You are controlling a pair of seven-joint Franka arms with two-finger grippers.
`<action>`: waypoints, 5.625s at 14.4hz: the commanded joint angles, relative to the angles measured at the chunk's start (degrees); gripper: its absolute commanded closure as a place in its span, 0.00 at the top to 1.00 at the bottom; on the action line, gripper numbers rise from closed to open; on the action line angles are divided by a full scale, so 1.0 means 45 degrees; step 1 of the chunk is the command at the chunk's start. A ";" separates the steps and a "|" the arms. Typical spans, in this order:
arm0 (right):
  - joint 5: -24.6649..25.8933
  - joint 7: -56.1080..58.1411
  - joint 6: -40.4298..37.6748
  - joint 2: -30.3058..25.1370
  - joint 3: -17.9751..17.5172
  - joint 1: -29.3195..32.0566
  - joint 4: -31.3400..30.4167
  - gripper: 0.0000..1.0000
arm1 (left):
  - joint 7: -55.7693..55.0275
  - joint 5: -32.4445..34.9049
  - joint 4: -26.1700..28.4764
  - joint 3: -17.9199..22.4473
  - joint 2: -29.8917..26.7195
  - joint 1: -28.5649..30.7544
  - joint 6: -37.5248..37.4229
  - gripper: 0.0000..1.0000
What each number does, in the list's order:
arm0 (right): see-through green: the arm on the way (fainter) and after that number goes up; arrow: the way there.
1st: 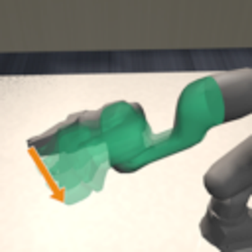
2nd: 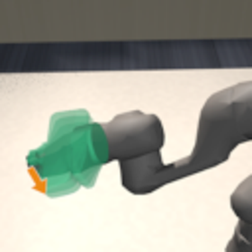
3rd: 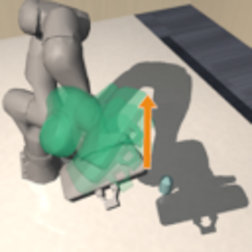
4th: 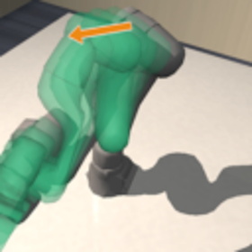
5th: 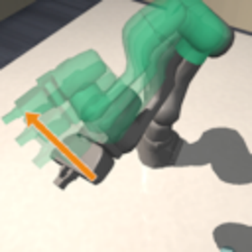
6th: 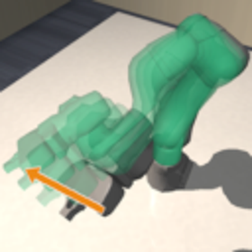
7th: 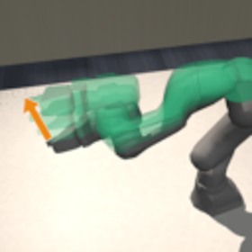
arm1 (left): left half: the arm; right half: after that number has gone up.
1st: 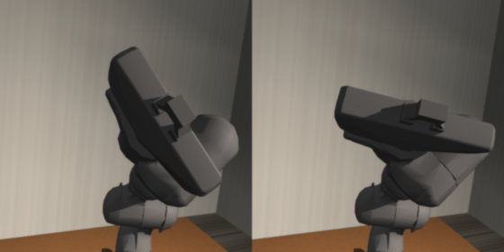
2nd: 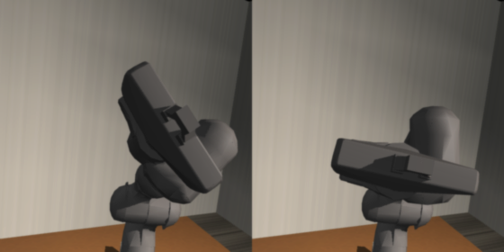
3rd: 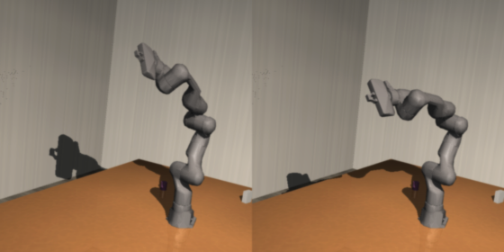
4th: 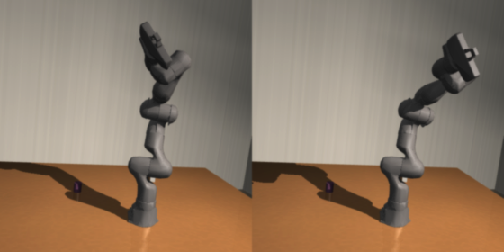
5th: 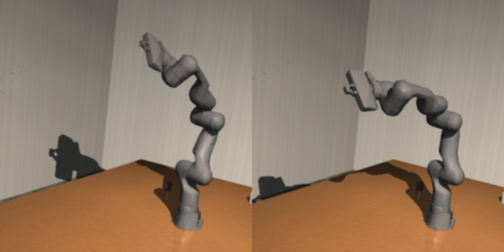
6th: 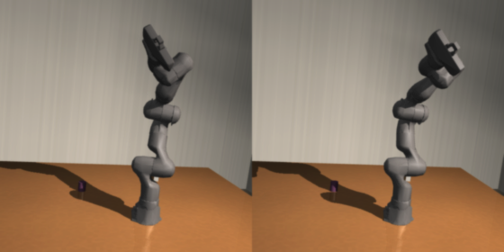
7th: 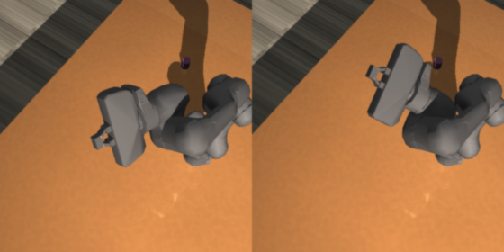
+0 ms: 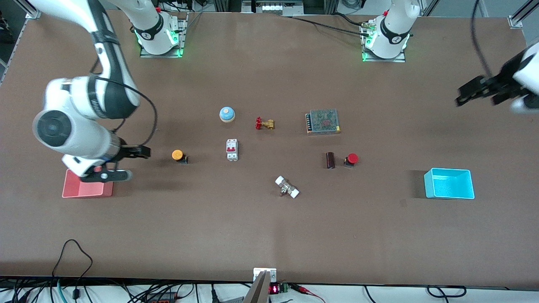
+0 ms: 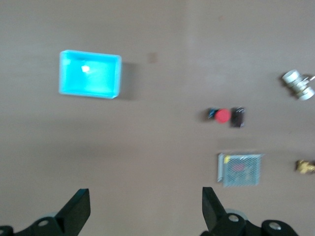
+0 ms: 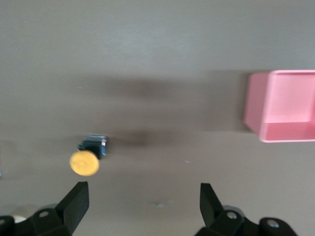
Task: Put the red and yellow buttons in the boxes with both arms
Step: 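Reach the right gripper to the yellow button while the left gripper reaches the red button, then grasp the yellow button with the right gripper while the left gripper grasps the red, then carry the yellow button to the pink box while the left gripper carries red to cyan, then lower and release the buttons into the pink and cyan boxes with both grippers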
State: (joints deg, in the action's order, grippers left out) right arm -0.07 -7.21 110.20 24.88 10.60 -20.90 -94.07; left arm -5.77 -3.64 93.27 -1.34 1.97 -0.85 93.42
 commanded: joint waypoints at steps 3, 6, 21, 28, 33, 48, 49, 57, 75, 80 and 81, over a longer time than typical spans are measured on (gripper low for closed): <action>-0.0781 -0.0702 0.0844 0.0896 0.0086 -0.0922 -0.0169 1.00 | -0.0261 -0.0090 0.0034 -0.1106 0.2428 -0.0124 0.2145 1.00; -0.0960 -0.0682 0.0864 0.1423 0.0087 -0.1000 -0.0170 1.00 | -0.0630 0.0360 0.0870 -0.1303 0.3661 -0.0864 0.4521 1.00; -0.1859 -0.0682 0.1977 0.2597 0.0008 -0.1274 -0.0893 0.97 | -0.2897 0.1591 0.5541 -0.1284 0.5108 -0.2546 1.1951 1.00; -0.1859 -0.0682 0.1801 0.2616 0.0008 -0.1274 -0.1010 0.72 | -0.3092 0.1571 0.5543 -0.1303 0.5539 -0.2546 1.2325 0.92; -0.1859 -0.0682 0.1782 0.2616 0.0008 -0.1235 -0.0990 0.53 | -0.3190 0.1571 0.5407 -0.1322 0.5636 -0.2546 1.2306 0.63; -0.1683 -0.0722 -0.0871 0.1562 0.1703 -0.0766 0.2091 0.35 | 0.1611 0.1571 0.2105 -0.1147 0.4484 0.1532 0.6622 0.01; -0.1645 -0.0682 -0.0913 0.1562 0.2114 -0.0728 0.2231 0.35 | 0.1788 0.1571 0.2086 -0.1147 0.4504 0.2077 0.6680 0.01; -0.1722 0.2517 -0.0074 0.2693 0.2801 0.1633 0.2447 0.32 | 0.3956 0.1591 0.1558 -0.1147 0.6123 0.4229 0.7948 0.01; -0.2188 0.4728 0.1761 0.4490 0.2684 0.3062 0.2486 0.32 | 0.4036 0.1571 0.1128 -0.1147 0.7902 0.4485 1.0058 0.89; -0.2796 0.5353 0.1899 0.4765 0.2684 0.3140 0.2486 0.33 | 0.3920 0.1571 0.0722 -0.1147 0.7805 0.4504 1.0042 1.00; -0.2796 0.5372 0.2092 0.4861 0.2684 0.3140 0.2486 0.33 | 0.3919 0.1552 0.0370 -0.1147 0.7805 0.4524 0.9499 1.00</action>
State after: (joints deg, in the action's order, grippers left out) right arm -11.37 15.41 119.00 45.84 23.30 -7.72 -84.50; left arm 11.60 2.48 98.64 -6.07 36.74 18.86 139.42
